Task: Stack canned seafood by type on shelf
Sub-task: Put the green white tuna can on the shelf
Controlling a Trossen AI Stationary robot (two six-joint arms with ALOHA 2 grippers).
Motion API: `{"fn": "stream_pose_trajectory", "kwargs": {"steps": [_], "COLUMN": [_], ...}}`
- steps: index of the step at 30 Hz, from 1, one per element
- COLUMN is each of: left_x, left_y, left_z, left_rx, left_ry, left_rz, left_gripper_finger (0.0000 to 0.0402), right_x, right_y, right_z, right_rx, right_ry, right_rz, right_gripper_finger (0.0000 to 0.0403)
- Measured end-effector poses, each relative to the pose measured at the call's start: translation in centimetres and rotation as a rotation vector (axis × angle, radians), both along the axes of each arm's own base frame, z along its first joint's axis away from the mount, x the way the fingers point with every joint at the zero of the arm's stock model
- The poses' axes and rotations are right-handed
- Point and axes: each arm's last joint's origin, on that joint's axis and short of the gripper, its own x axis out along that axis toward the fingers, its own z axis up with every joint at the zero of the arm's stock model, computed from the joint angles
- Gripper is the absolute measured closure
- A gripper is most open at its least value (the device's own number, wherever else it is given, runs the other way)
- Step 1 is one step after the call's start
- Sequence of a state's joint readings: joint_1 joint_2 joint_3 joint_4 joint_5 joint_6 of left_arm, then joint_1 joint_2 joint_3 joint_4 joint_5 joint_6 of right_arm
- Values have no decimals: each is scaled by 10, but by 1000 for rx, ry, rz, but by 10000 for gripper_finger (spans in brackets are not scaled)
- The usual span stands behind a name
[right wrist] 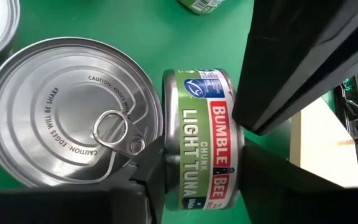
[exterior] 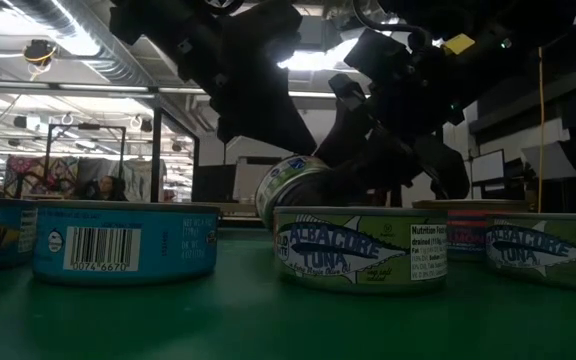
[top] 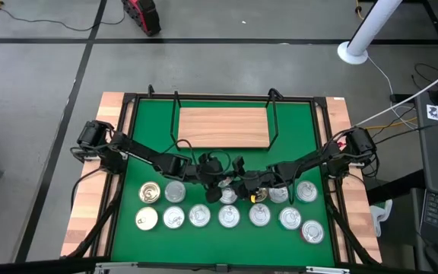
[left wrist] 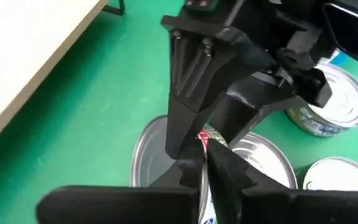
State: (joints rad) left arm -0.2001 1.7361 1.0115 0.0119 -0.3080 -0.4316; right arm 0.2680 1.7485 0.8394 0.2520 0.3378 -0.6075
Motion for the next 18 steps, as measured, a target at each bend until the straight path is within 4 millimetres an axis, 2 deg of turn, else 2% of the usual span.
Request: {"fn": "stream_pose_trajectory", "kwargs": {"steps": [5,9,15,18], "left_x": [-5,-12,-30,-42], "left_y": [1,3,6,9], "left_z": [18,41,72,83], "left_rx": [105,183,227,243], "left_ry": [-30,-81,-126,-112], "left_rz": [-88,-146,-174,-176], "left_gripper_finger": [322,291,281,281], "right_x": [0,2,17,24], "right_y": [0,0,3,3], "right_z": [0,4,27,40], "right_rx": [1,-9,-30,-94], "right_ry": [-3,-16,-64,-81], "right_rz": [0,-16,-54,-70], "right_gripper_finger": [245,257,248,247]}}
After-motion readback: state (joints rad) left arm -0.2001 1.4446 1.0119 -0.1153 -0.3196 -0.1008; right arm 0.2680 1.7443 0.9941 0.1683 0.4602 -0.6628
